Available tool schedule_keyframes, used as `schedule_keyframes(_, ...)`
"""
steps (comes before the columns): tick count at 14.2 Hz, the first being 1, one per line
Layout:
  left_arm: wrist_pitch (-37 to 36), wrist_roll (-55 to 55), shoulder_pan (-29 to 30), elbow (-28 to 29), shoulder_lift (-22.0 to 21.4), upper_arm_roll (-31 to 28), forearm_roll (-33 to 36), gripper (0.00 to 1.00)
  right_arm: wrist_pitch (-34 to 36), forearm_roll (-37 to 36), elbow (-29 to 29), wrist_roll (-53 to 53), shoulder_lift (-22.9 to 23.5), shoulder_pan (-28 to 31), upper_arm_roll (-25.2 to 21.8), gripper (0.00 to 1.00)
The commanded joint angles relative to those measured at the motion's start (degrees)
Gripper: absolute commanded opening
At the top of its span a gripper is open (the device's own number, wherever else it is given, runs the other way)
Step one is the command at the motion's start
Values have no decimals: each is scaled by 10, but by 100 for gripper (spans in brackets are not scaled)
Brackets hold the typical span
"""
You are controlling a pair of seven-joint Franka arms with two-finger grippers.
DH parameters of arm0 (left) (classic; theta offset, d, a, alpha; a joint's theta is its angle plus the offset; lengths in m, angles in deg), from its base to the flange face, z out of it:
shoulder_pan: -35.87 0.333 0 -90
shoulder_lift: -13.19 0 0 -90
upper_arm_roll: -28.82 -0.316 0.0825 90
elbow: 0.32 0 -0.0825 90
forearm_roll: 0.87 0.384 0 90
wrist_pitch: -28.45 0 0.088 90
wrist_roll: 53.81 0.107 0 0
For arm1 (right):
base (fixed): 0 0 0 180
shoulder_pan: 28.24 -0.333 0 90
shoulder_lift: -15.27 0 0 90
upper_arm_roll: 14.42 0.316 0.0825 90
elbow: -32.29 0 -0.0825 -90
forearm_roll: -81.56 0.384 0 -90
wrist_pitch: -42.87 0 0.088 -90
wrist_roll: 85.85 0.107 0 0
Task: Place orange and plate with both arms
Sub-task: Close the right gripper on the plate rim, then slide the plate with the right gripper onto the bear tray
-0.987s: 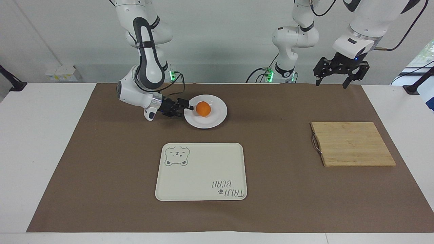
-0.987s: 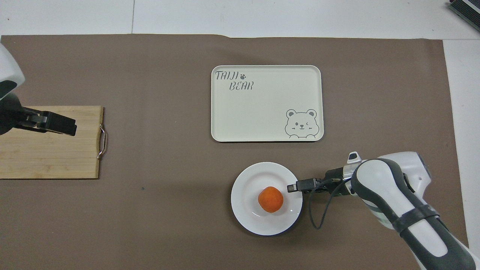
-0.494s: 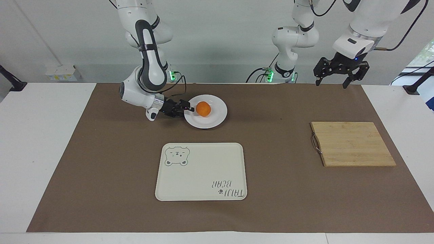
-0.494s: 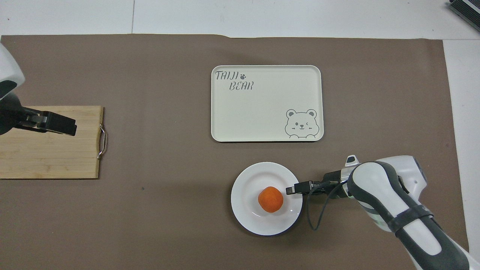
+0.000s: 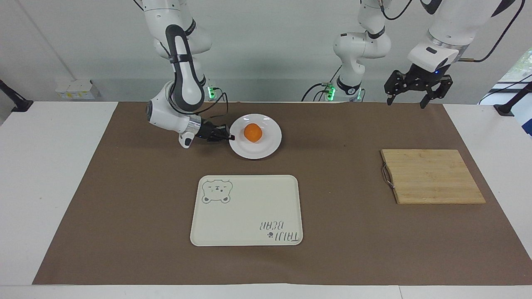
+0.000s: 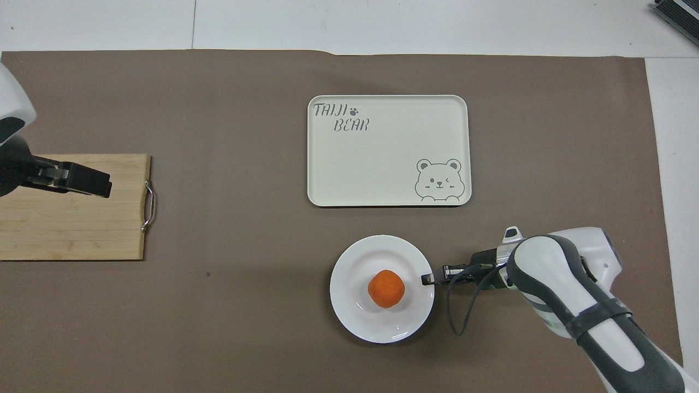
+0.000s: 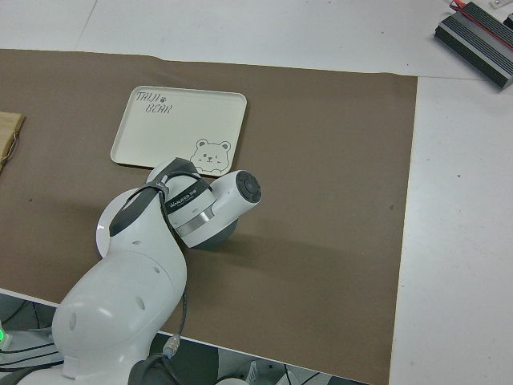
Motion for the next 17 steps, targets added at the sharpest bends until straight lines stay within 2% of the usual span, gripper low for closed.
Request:
schedule_keyframes(1,4,-3,7,12,-11,7,9,100,-14,15,4,-9,10,-1,1,0)
schedule_keyframes(9,4,-3,7,12,-11,7,9,100,30,18,97,-17,26,-1,4,0)
schedule_keyframes(12,4,-3,7,12,-11,7,9,100,49,20,141,19,27,-1,4,0)
schedule_keyframes(17,4,-3,7,11,-11,7,9,100,60,47,244,89,82,0,4,0)
